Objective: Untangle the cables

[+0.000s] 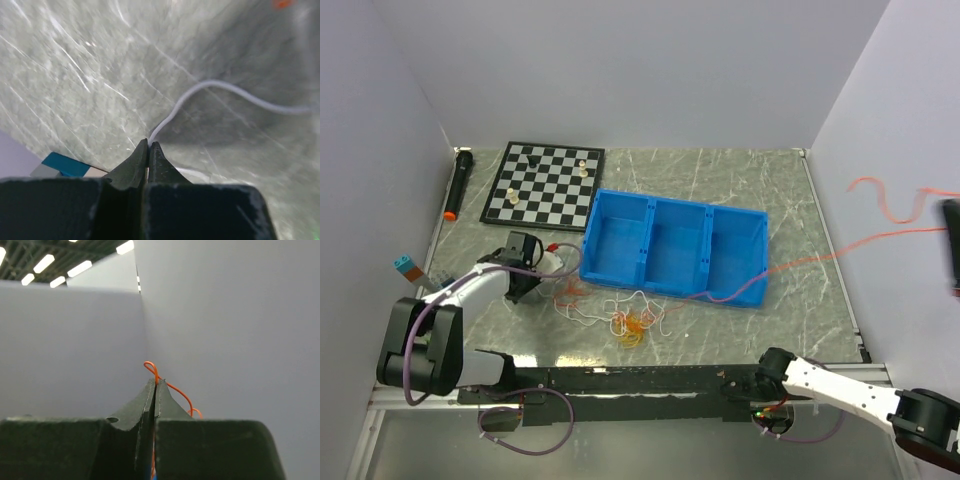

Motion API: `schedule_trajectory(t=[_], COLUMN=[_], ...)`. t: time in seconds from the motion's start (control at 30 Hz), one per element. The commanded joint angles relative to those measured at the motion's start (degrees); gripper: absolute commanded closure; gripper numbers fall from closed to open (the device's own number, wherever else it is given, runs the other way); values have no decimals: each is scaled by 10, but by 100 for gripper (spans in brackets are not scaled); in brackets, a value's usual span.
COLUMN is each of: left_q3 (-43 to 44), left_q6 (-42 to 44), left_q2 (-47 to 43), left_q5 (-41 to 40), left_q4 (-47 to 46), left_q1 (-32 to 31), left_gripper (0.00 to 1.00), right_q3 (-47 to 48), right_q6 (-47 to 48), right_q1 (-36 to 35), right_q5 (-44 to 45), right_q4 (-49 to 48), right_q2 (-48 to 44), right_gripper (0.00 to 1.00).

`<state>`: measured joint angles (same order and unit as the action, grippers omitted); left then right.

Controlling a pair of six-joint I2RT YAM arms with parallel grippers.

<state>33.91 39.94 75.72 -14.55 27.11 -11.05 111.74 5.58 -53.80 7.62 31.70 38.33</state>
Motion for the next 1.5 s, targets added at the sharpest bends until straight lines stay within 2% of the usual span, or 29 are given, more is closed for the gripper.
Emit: schedule_trajectory(t=[0.0,0.13,0.23,0.4,0.5,0.6,0.67,0.73,0.87,0.97,1.17,1.33,1.47], left_q3=[57,70,75,91,92,88,90,95,103,103,101,101,98], left_q6=[-32,-29,-24,-33,-36,-37,-36,-40,-42,-41,-46,-49,-47], left_q2=[-38,-47,-53,-51,-44,-34,-27,-22,-23,-25,-20,-21,-22], left_q5=[69,48,41,65,74,76,77,80,86,85,89,94,91], left_q4=[58,61,60,73,69,61,58,61,68,69,68,70,67], left_q1=[2,2,2,2,2,2,2,2,2,2,2,2,2], left_gripper=[99,99,99,99,99,99,99,99,99,99,99,99,99], right_q3=[-181,-388,-469,-494,-470,-450,-446,-445,-458,-491,-583,-662,-690], right_q6=[-77,-153,-206,-321,-388,-426,-422,-408,-364,-322,-277,-258,-246], right_q1=[-10,-10,-10,-10,-12,-19,-29,-31,-30,-31,-29,-21,-7], right_q5=[58,114,178,218,237,237,217,196,146,82,-8,-41,-58], right_q4=[62,68,110,225,346,436,445,434,365,287,150,41,-24], right_q2=[-11,-53,-63,-38,8,52,67,76,76,66,105,177,230], right_gripper=[100,100,100,100,100,100,99,77,45,34,31,31,32])
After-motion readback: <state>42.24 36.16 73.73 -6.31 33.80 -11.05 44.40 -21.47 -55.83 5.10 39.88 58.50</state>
